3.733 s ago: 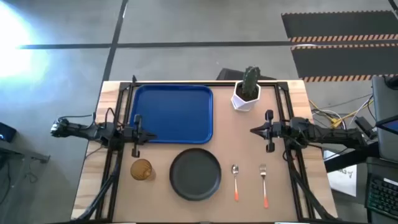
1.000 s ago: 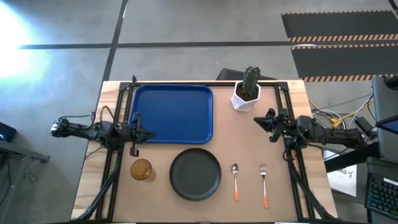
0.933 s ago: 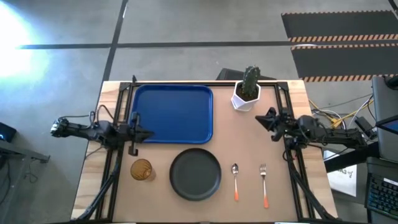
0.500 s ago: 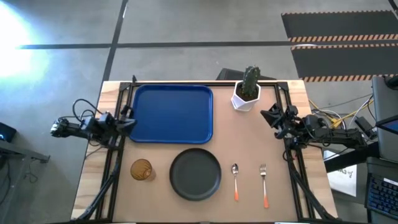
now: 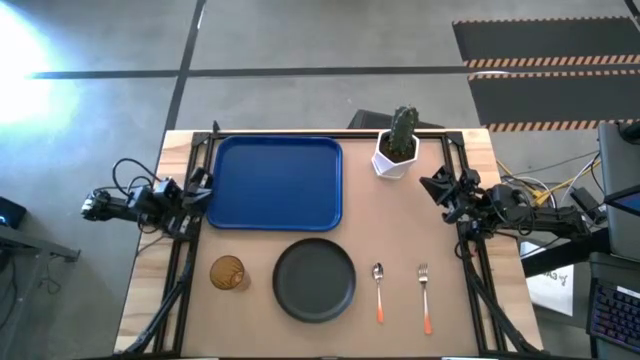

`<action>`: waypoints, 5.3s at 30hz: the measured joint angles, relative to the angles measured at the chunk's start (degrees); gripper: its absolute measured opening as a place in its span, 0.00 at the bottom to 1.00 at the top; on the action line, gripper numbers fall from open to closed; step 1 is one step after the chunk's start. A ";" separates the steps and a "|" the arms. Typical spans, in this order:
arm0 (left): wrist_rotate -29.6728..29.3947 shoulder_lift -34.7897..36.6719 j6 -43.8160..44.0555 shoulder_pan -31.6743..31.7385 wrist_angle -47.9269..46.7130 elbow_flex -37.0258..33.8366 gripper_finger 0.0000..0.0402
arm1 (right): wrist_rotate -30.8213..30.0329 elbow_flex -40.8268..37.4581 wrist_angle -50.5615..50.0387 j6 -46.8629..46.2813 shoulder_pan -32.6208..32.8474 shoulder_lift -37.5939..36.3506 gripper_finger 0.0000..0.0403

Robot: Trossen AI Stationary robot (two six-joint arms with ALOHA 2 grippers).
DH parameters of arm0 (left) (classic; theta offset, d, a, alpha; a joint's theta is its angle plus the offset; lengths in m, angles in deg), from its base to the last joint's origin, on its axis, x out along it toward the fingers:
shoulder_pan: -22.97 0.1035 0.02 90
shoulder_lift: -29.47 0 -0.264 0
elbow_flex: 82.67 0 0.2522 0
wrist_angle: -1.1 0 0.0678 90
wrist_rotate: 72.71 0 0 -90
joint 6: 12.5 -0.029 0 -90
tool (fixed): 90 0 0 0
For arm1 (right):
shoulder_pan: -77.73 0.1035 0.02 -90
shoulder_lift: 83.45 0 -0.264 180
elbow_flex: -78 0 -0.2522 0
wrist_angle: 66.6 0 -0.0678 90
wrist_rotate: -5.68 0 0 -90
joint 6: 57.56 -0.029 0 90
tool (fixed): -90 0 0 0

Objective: Pick and place plate/cup/fork/spoon on tray
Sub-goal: Put the brown cup on the top left of the blue serving tray

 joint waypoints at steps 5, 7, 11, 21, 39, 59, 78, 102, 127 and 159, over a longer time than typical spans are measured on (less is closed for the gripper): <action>-2.98 0.01 -0.07 0.03 -0.01 0.32 0.00 | 0.10 0.00 0.05 -0.06 0.00 0.00 0.02; -3.89 -0.55 -0.09 0.04 -0.34 0.91 0.00 | -0.05 0.00 0.69 -0.97 0.00 0.00 0.02; -4.17 -1.86 -0.09 0.04 -1.18 4.22 0.01 | -0.17 0.00 5.00 -1.67 0.00 0.00 0.02; -4.24 -11.83 -0.56 0.04 -3.02 11.99 0.30 | -3.53 2.58 10.44 4.45 0.00 1.50 0.17; -4.83 -23.10 -3.02 0.04 -57.75 50.88 0.44 | -0.07 46.64 -32.23 16.01 0.02 27.36 0.46; 2.60 -38.84 33.69 0.02 -102.00 61.15 0.39 | -3.03 88.19 -82.74 13.27 0.00 55.01 0.46; 20.63 -57.95 33.96 0.04 -117.05 61.13 0.39 | -2.62 88.65 -82.70 15.59 0.00 57.59 0.46; 27.27 -62.52 32.87 0.04 -115.05 64.15 0.39 | -2.51 88.63 -82.75 16.00 0.00 55.60 0.46; 31.62 -68.15 32.89 -3.05 -115.93 61.63 0.39 | -2.56 88.63 -82.60 16.68 0.00 55.47 0.46; -4.25 -72.93 33.62 -3.41 -129.39 79.01 0.00 | -3.57 88.61 -82.58 16.68 0.00 55.47 0.46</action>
